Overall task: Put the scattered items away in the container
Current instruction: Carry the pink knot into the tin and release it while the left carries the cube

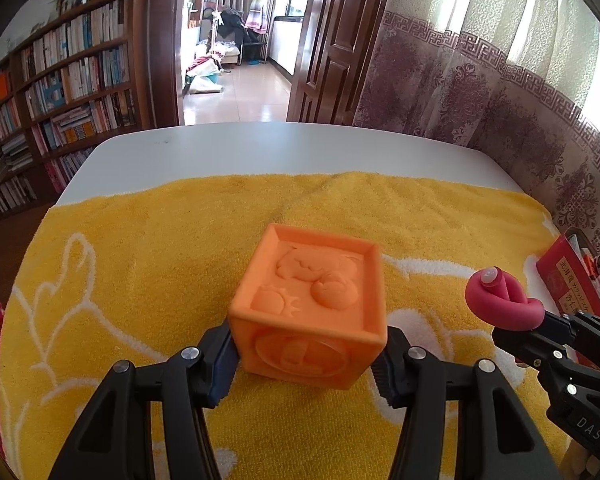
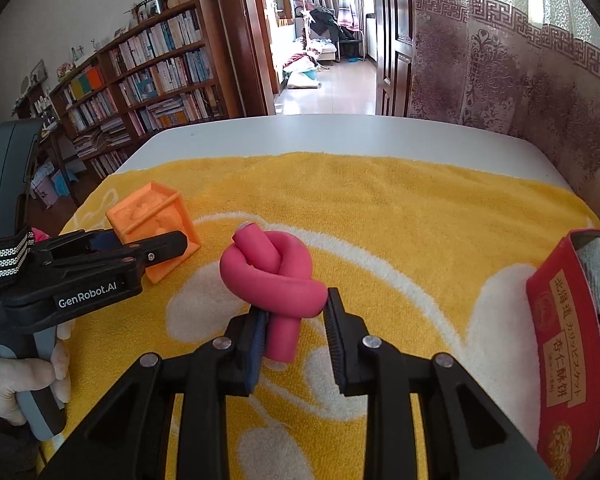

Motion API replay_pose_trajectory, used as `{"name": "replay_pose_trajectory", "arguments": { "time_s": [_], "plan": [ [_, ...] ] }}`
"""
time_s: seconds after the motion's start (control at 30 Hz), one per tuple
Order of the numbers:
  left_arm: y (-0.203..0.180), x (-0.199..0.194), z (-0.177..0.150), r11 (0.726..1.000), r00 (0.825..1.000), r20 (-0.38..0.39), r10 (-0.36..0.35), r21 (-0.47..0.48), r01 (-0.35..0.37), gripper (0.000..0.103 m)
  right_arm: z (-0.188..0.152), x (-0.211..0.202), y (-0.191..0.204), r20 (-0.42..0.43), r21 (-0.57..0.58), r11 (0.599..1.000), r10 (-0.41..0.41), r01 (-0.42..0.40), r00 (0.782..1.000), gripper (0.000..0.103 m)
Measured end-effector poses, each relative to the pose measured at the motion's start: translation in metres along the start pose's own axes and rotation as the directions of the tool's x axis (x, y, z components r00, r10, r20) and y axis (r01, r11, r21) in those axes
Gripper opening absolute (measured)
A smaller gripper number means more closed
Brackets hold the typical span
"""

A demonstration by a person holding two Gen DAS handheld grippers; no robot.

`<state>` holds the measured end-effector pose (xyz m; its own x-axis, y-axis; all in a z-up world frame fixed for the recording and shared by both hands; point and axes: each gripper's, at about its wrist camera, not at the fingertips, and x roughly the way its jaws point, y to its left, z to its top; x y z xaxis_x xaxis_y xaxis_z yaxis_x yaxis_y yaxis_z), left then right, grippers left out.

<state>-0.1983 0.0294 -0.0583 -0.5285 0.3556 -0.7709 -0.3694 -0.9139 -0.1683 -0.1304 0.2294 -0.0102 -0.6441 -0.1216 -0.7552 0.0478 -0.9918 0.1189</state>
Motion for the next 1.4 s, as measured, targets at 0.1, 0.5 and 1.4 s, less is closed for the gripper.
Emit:
{"name": "replay_pose_trajectory", "arguments": {
  "time_s": [0.1,0.5,1.4],
  "plan": [
    [-0.006,-0.009,-0.001,1.0,1.0,0.01,0.003,0.004,-0.003,0.057,0.001,-0.014,-0.003,0.026,0.009,1.0,0.004,-0.004,1.0,0.03],
    [-0.049,-0.04,-0.005,0.999,0.999,0.042,0.0,0.046,-0.002,0.054,-0.015,-0.072,-0.034,0.116,0.064,0.998,0.005,-0.012,0.993,0.03],
    [-0.27,-0.065,0.006,0.937,0.973,0.073,-0.219,0.295,0.188,0.054,-0.077,-0.189,-0.194,0.247,0.299,0.943,-0.222,0.143,0.943,0.03]
  ]
}}
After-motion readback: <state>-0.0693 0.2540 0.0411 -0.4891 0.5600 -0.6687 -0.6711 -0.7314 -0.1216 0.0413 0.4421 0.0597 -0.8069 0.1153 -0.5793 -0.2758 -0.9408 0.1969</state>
